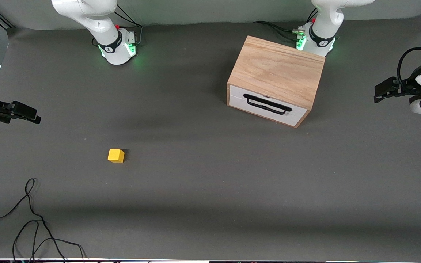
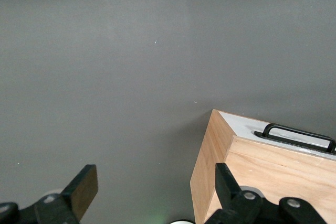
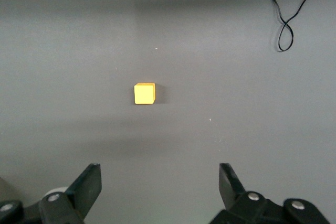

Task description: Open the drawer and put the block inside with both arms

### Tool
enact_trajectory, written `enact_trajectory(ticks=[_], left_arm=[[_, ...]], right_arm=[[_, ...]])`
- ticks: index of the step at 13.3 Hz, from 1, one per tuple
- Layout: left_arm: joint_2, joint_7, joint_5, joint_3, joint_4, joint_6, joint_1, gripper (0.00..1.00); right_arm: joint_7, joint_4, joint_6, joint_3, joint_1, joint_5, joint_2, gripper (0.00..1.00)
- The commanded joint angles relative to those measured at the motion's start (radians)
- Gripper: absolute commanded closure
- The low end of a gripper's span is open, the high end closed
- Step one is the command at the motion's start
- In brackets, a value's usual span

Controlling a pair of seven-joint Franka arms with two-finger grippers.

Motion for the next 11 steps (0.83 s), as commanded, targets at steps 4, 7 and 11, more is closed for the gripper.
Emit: enact_trajectory(ticks=[4, 7, 11], left_arm=[[-0.003, 0.017, 0.010, 0.006, -0.002, 0.013, -0.006, 0.00], [-0.001, 0.017, 0.010, 0.006, 0.001, 0.008, -0.008, 0.00], [-0.001, 0.017, 0.008, 0.005, 0.007, 0.008, -0.014, 0.00]], right_arm=[[-0.020, 0.029, -0.018, -0.006, -0.004, 0.025, 0.014, 0.01], [-0.022, 0.028, -0.018, -0.006, -0.007, 0.025, 0.014, 0.01], [-0.020, 0.025, -0.019, -0.006, -0.004, 0.025, 0.014, 0.01]])
